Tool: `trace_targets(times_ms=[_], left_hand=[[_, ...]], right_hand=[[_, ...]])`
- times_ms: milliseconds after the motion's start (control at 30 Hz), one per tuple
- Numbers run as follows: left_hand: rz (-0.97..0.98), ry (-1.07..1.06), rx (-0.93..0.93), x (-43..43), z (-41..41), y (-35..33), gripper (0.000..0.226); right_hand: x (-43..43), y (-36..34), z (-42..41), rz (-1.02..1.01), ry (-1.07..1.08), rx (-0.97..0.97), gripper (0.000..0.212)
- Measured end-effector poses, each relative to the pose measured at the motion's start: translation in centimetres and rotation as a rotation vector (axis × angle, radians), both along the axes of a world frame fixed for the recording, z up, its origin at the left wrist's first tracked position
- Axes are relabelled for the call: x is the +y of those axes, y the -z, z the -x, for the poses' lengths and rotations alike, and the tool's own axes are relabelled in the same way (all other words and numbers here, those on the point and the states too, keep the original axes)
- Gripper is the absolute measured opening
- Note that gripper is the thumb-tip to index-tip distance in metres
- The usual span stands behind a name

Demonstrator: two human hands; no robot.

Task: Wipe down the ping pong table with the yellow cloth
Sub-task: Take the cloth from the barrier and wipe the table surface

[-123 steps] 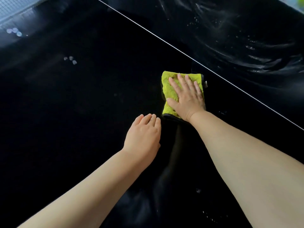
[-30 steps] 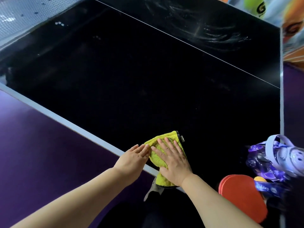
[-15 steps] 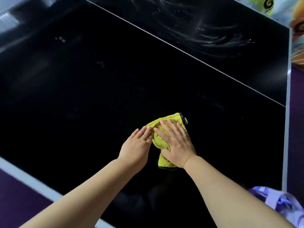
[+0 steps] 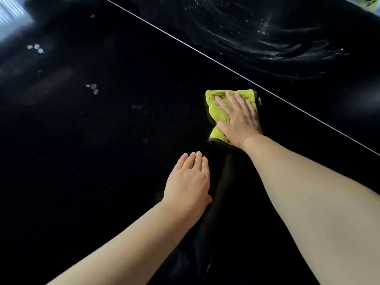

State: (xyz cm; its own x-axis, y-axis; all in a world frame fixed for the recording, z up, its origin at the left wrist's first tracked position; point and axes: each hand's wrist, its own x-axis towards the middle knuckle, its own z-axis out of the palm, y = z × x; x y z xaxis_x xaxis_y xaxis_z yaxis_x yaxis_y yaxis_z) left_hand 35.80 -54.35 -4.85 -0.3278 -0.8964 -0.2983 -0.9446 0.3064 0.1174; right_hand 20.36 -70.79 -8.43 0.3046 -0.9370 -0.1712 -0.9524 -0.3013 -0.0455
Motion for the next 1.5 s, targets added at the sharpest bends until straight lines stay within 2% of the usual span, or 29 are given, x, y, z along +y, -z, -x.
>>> trace_targets(times_ms=[267, 567, 800, 1000, 1133, 1233, 1367, 1500], left_hand=[[-0.074, -0.017, -0.079, -0.5, 1.0, 0.8, 0.095], [-0.087, -0.061, -0.077, -0.5, 1.3, 0.7, 0.097], [-0.11, -0.09, -0.061, -0.5, 1.5, 0.4, 0.097], [-0.112, -0.079, -0.084, -0.6, 1.8, 0.5, 0.098], [-0.105, -0.09, -0.037, -0.1, 1.4, 0.9, 0.099], [-0.073, -0.073, 0.029, 0.8, 0.5, 0.9, 0.097], [0.037, -0.005, 0.169, 3.5, -1.2, 0.6, 0.085], [0.0, -0.015, 0.335, 7.7, -3.1, 0.3, 0.075]], right_hand=[[-5.4, 0.2, 2.4, -0.014, 0.085, -0.024, 0.064], [-4.9, -0.1, 3.9, -0.043, 0.068, -0.054, 0.064], [-2.5, -0.3, 9.7, -0.07, 0.145, -0.037, 0.065], [3.0, -0.1, 9.5, -0.075, 0.188, 0.002, 0.067], [7.6, 0.0, 7.9, -0.059, 0.157, 0.021, 0.069], [11.8, 0.0, 6.1, -0.07, 0.161, 0.045, 0.072], [17.8, -0.2, 3.3, -0.085, 0.181, 0.081, 0.073], [23.8, -0.5, 0.3, -0.089, 0.134, 0.104, 0.072]])
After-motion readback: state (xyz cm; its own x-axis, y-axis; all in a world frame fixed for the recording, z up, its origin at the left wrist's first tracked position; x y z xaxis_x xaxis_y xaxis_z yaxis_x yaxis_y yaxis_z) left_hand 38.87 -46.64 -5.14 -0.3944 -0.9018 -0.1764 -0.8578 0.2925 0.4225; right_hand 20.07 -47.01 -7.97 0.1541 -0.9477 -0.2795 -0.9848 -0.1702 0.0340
